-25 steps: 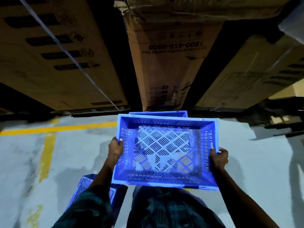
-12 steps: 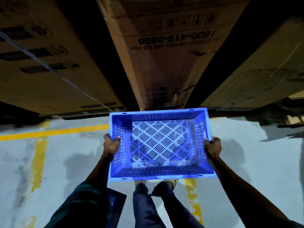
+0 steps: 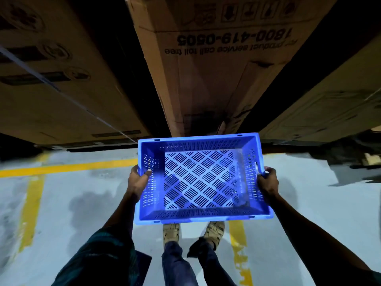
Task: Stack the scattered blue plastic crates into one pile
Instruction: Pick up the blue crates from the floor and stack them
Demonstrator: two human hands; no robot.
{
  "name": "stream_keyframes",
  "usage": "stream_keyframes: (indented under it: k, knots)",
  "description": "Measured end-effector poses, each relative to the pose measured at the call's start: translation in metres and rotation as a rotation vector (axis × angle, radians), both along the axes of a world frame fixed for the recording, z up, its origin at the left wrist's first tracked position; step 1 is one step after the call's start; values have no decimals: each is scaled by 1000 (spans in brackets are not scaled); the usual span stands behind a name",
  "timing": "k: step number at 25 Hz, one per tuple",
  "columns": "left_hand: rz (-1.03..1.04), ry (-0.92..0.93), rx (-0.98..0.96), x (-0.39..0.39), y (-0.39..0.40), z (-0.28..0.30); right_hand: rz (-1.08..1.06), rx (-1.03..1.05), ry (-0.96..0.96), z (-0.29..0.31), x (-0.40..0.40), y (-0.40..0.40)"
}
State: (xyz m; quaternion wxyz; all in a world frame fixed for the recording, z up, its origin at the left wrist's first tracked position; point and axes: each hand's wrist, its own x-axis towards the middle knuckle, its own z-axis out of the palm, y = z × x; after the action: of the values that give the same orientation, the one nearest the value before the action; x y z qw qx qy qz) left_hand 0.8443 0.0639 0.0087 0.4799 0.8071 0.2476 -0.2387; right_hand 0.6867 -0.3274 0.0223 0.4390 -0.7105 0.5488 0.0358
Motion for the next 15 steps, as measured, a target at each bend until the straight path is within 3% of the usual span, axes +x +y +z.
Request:
stream_keyframes:
  k: [4, 8, 15]
  knots:
    - [12, 38, -71, -12, 6, -10, 110, 125, 25, -1, -8, -12]
    - [33, 67, 82, -19, 2, -11, 169, 141, 51, 3, -10, -12]
    - [132, 48, 116, -5, 1, -17, 228, 234, -90, 6, -8, -1]
